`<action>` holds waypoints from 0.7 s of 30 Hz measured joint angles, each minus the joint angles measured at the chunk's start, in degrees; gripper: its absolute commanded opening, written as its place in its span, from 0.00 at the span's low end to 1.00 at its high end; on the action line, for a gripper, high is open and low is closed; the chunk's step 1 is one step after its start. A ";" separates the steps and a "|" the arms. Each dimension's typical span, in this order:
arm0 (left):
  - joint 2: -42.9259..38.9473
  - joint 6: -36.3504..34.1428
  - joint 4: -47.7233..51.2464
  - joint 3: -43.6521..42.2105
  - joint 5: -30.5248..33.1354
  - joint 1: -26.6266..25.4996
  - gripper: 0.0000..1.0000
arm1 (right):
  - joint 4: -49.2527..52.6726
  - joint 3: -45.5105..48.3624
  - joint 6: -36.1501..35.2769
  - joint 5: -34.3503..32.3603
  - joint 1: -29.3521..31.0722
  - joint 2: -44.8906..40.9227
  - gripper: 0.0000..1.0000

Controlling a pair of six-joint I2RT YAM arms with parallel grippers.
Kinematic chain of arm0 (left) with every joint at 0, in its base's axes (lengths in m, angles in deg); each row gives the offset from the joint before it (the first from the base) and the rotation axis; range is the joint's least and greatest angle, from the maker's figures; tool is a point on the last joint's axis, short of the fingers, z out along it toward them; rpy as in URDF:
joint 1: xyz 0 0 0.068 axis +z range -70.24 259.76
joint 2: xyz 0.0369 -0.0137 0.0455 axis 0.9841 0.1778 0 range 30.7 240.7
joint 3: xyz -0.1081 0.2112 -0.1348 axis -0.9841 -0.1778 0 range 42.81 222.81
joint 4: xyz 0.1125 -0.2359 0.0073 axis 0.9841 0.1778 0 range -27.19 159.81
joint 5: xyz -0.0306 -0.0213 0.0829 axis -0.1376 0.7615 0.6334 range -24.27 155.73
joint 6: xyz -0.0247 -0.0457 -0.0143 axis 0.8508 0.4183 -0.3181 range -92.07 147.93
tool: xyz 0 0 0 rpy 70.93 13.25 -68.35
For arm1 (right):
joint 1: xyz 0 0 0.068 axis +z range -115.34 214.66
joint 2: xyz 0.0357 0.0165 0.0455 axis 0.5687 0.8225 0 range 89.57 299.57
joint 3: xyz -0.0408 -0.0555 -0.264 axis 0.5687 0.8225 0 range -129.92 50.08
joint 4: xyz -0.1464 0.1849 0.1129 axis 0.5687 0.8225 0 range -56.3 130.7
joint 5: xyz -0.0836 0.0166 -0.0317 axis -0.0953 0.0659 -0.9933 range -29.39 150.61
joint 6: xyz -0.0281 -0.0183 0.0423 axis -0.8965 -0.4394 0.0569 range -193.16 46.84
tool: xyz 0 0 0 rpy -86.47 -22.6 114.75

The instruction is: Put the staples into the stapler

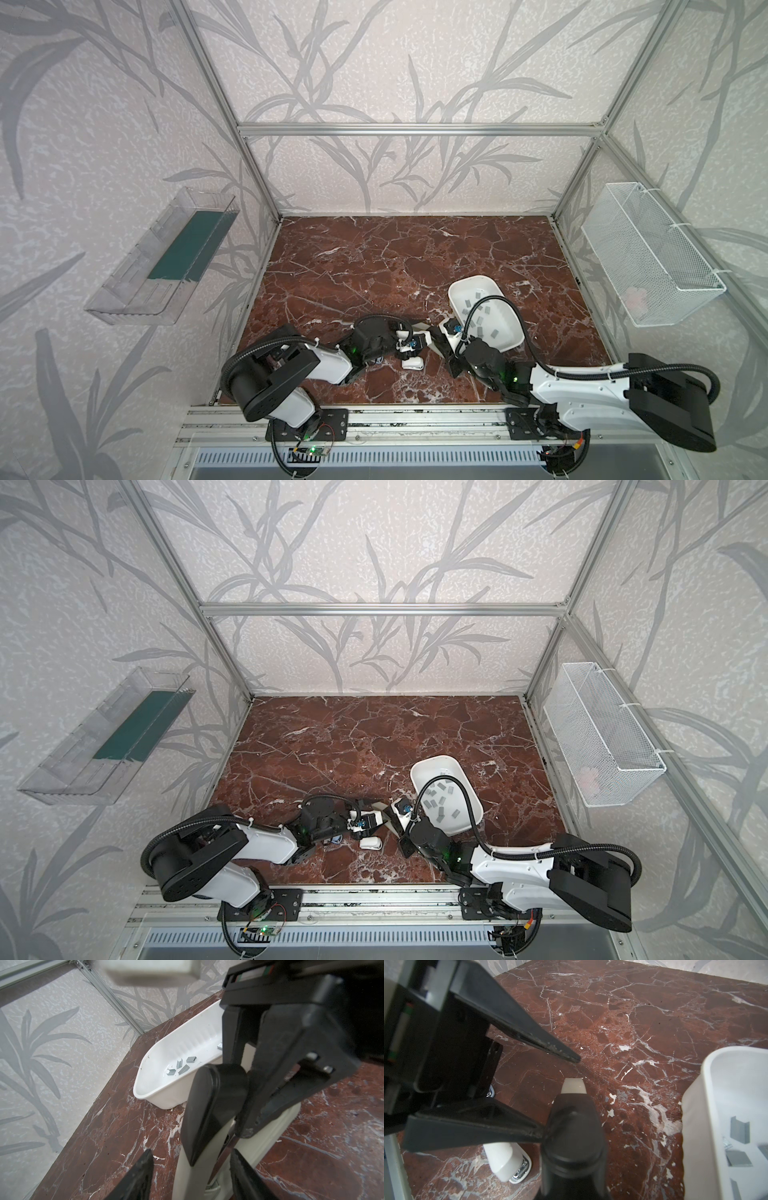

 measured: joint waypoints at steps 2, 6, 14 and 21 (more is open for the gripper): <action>1.18 0.09 -1.62 0.44 0.20 -0.42 0.57 | -0.28 0.00 0.02 0.26 0.02 0.24 0.00; 2.89 0.22 -3.34 1.64 0.31 -0.87 0.56 | -0.61 -0.04 0.22 0.17 -0.09 0.66 0.00; 6.19 0.52 -7.48 2.80 2.51 -1.64 0.55 | -0.96 -0.04 0.66 -0.20 -0.22 0.98 0.00; 7.17 1.20 -9.40 3.54 5.05 -1.38 0.52 | -0.81 -0.04 1.14 -2.91 0.24 1.05 0.00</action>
